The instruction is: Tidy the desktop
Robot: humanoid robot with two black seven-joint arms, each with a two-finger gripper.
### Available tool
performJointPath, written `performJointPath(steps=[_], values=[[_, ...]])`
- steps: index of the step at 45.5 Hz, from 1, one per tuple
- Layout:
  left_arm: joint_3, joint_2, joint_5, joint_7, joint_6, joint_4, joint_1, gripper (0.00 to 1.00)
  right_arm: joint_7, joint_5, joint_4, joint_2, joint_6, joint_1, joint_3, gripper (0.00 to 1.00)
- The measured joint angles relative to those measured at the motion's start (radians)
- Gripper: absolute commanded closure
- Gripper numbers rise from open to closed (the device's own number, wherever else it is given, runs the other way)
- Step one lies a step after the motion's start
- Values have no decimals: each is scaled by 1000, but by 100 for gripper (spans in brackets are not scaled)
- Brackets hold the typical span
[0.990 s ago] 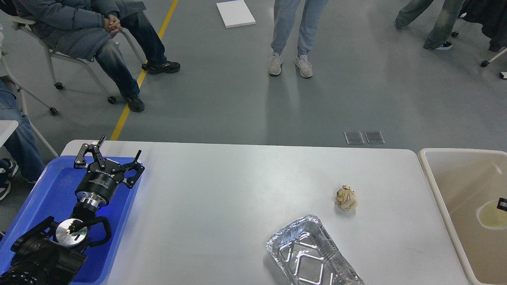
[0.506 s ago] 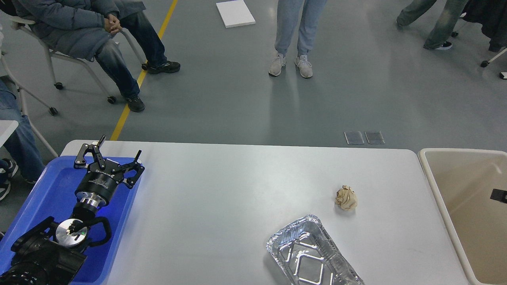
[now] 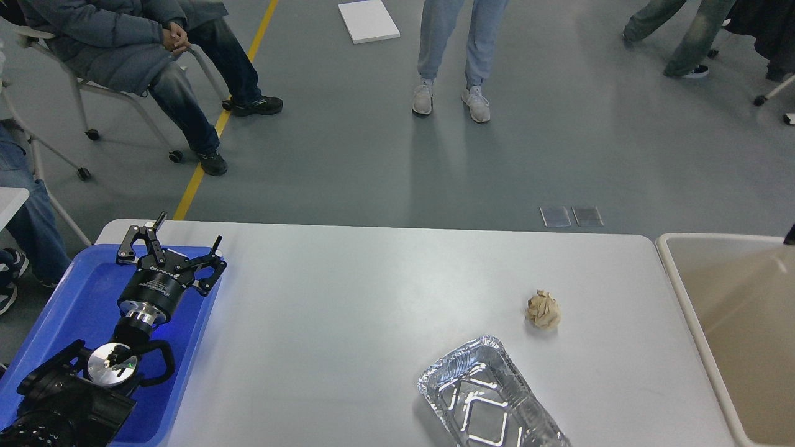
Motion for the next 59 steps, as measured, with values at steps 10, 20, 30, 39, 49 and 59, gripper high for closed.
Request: performJointPath(steps=[10,20,30,39,49,59], values=[[-1,0,0,0,0,0,0,0,0,-15,134,-44,53,243,-27,0],[0,0,0,0,0,0,0,0,-1,-21,249,-64,99,430,-50,0],[0,0,0,0,0,0,0,0,-2,-22,334,-66,132,560,-64,0],[0,0,0,0,0,0,0,0,-4,-42,389,-43,173,654,-102,0],[0,0,0,0,0,0,0,0,-4,-60,423,37,236,752,-210,0],[1,0,0,0,0,0,0,0,-4,-55,450,144,270,829,-305,0]])
